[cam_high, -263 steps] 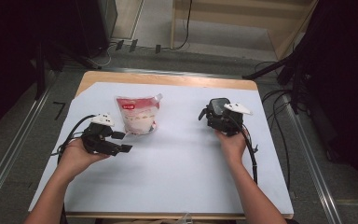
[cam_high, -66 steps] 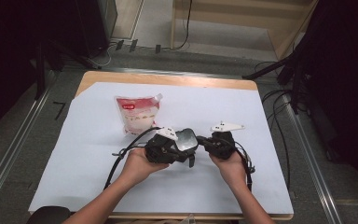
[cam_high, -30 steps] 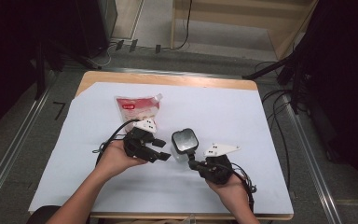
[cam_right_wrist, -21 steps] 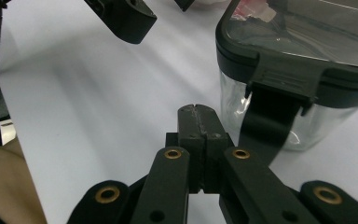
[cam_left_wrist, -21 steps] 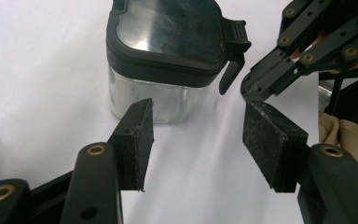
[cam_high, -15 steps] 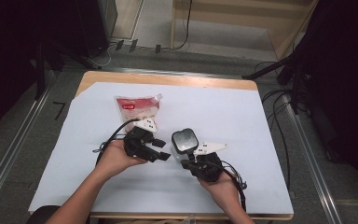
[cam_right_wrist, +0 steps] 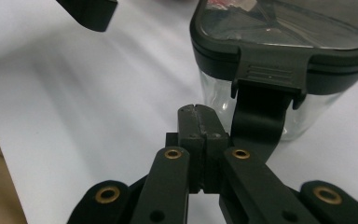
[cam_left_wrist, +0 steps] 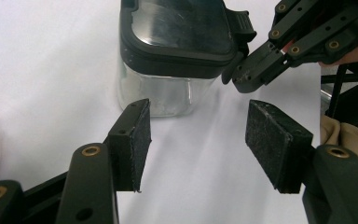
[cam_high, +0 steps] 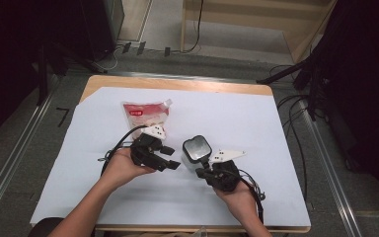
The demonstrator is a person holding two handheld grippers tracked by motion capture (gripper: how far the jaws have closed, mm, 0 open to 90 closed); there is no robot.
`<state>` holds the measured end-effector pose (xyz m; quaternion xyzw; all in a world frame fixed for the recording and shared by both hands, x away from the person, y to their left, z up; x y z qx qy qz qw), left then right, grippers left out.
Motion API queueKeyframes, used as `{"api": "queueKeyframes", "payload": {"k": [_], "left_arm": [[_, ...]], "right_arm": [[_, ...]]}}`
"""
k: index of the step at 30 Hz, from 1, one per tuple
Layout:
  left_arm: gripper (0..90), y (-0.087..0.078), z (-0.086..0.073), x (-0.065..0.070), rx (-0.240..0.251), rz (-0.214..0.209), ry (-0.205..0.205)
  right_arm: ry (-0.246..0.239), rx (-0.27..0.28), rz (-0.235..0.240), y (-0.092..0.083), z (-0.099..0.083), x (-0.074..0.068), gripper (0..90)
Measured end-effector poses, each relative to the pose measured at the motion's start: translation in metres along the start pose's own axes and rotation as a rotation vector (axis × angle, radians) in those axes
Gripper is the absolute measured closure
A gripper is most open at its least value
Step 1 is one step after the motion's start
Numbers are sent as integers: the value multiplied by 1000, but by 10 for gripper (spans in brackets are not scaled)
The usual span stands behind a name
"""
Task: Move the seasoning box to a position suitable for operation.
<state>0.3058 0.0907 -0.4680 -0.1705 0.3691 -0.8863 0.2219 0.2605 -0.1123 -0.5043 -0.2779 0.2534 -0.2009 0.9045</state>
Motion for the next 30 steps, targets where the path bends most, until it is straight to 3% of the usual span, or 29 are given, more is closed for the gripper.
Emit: {"api": "queueKeyframes", "payload": {"k": [5, 21, 30], "left_arm": [[426, -3, 2, -1, 23, 28, 5], [415, -2, 1, -2, 26, 22, 2], [395, 1, 2, 1, 34, 12, 10]], "right_arm": [[2, -1, -15, -5, -2, 6, 900], [64, 14, -48, -23, -3, 30, 900], [115, 12, -79, -35, -5, 50, 900]]}}
Point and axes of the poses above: each handheld gripper's, and its own axes: y roughly forward along the jaws, z roughly out of its top, x roughly to its right, the point moved 4 cm from there along y, roughly forward along the jaws, and after that the axes turned 10 degrees about z, right-handed, at the moved point
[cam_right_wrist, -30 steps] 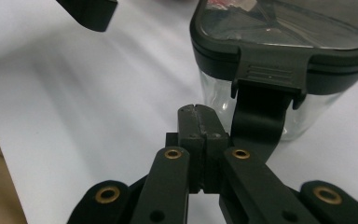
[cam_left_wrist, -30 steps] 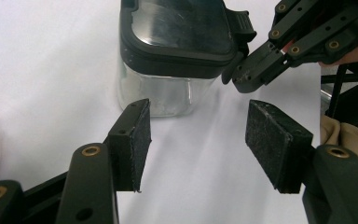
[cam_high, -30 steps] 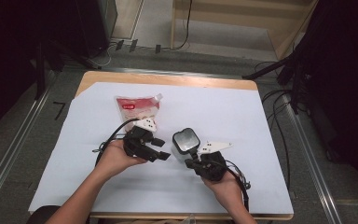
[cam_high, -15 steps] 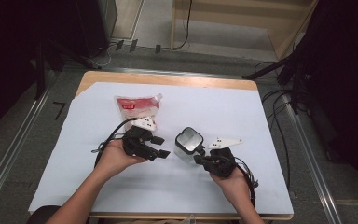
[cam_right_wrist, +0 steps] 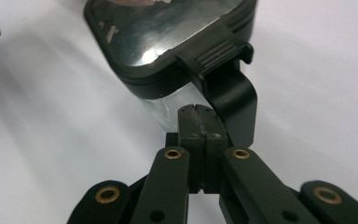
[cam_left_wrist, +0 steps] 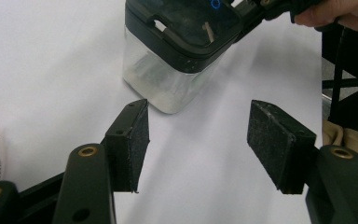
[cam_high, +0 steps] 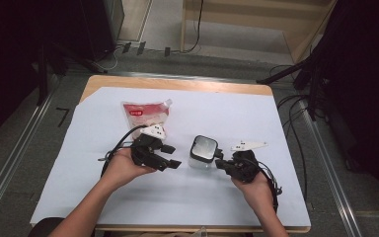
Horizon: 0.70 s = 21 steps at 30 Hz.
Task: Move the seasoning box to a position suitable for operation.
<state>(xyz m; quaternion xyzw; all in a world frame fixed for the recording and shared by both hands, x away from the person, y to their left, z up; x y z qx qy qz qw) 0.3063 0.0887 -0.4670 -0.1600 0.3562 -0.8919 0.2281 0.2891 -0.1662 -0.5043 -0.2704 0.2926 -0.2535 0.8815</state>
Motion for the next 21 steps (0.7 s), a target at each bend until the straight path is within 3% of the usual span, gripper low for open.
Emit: {"api": "queueKeyframes", "payload": {"k": [5, 8, 16, 21], "left_arm": [[392, 5, 3, 1, 0, -48, -12], [364, 11, 7, 2, 13, -35, -1], [244, 21, 16, 1, -18, -25, 58], [194, 28, 21, 2, -32, -49, 67]], "right_arm": [[-1, -2, -6, -4, 2, 6, 900], [2, -5, -7, -5, 4, 11, 900], [-2, -14, -17, -6, 7, 20, 900], [5, -13, -28, -5, 10, 28, 900]]}}
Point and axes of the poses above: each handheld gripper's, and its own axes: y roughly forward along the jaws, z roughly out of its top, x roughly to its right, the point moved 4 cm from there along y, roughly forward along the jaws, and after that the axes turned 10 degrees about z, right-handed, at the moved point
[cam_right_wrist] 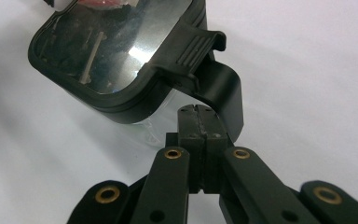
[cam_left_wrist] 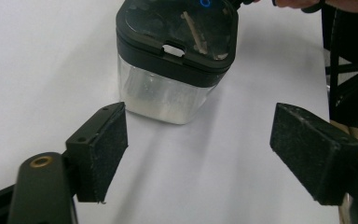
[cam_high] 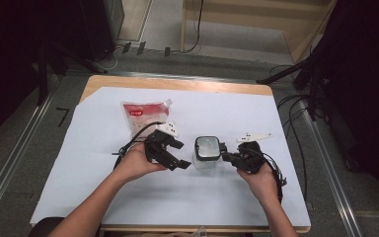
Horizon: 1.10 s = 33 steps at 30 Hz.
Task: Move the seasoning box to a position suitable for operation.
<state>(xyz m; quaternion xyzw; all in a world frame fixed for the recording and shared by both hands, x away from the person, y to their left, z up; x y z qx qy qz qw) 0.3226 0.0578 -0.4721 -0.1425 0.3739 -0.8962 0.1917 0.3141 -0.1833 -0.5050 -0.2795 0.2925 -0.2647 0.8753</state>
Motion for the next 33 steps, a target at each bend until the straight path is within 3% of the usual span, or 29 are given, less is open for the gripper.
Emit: {"api": "queueKeyframes", "payload": {"k": [5, 7, 9, 11, 16, 17, 22, 23, 27, 33], "left_arm": [[180, 6, 8, -1, 2, -10, 18], [173, 9, 11, -3, 3, -2, 21], [149, 11, 13, -7, -1, 37, 28], [137, 14, 13, -9, 11, 13, 25], [135, 24, 18, -11, 21, -7, 27], [136, 25, 20, -11, 22, -7, 28], [137, 34, 24, -12, 4, 13, 77], [135, 35, 24, -12, 8, 4, 66], [135, 39, 26, -10, 12, 1, 101], [146, 50, 25, -8, 9, -9, 101]], "right_arm": [[3, 31, -3, -14, 1, -5, 900], [-7, 48, -9, -21, 1, -5, 900], [0, 63, -19, -27, 1, -1, 900], [17, 69, -27, -30, 1, 5, 900], [44, 65, -29, -23, 4, 16, 900], [69, 66, -8, -19, 7, 17, 900], [56, 50, 2, -13, 17, 23, 900], [54, 52, 4, -12, 19, 23, 900], [30, 39, -8, -9, 18, 23, 900], [38, 29, -7, -5, 13, 26, 900]]}}
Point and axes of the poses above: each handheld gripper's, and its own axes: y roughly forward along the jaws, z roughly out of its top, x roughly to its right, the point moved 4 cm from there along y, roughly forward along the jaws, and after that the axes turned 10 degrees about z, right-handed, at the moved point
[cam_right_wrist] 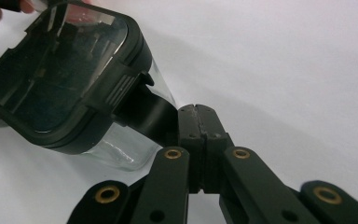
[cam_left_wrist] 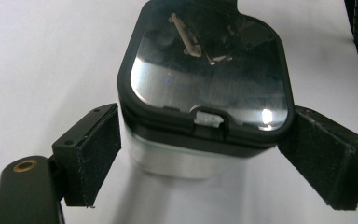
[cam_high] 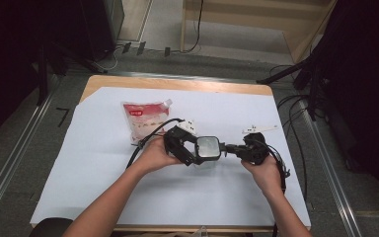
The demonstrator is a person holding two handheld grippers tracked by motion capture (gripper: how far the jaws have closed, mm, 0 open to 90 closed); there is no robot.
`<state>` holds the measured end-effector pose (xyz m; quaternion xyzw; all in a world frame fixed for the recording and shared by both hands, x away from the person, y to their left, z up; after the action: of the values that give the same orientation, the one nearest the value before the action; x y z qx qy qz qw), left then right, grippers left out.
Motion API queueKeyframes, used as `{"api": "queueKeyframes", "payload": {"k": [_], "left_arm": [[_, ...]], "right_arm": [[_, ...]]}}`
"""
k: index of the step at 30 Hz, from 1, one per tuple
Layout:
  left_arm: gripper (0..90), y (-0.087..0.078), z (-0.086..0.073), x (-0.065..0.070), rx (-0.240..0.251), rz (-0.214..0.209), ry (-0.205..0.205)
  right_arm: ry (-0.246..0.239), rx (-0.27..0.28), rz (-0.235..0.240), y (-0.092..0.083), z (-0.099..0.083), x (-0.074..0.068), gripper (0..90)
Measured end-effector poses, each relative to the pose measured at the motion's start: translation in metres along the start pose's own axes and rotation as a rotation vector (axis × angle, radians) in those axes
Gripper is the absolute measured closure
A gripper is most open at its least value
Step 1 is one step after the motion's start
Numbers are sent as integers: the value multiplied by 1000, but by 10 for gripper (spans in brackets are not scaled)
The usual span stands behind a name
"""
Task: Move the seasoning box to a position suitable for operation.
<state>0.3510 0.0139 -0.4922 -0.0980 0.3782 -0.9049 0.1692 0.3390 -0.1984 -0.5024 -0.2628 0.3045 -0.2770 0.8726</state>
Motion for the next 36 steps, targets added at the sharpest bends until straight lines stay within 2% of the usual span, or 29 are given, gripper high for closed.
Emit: {"api": "queueKeyframes", "payload": {"k": [4, 12, 18, 26, 27, 32, 33, 36], "left_arm": [[148, 4, 2, 1, 10, 1, 5], [157, 3, 3, 3, 14, 17, 32], [160, 1, 4, 3, 1, 23, 34], [164, 0, 7, 4, -27, 28, 53], [165, -1, 7, 4, -36, 39, 66], [167, -3, 8, 4, -22, 28, 52], [169, -4, 9, 3, -24, 15, 50], [170, -4, 11, 3, -44, 20, 66]], "right_arm": [[-5, 8, -7, -1, -1, -1, 900], [18, 11, 16, -1, -4, 0, 900], [18, 13, 22, -1, -4, 0, 900], [19, 12, 25, -1, -5, 0, 900], [19, 13, 26, -1, -5, 0, 900], [19, 10, 29, -1, -5, 0, 900], [18, 11, 29, -1, -5, 0, 900], [18, 9, 30, -1, -5, -1, 900]]}}
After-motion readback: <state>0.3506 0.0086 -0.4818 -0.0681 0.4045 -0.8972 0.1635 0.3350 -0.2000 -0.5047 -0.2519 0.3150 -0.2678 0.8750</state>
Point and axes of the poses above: each handheld gripper's, and its own axes: y roughly forward along the jaws, z roughly out of its top, x roughly to its right, the point moved 4 cm from there along y, roughly forward along the jaws, and after that the axes turned 10 degrees about z, right-handed, at the moved point
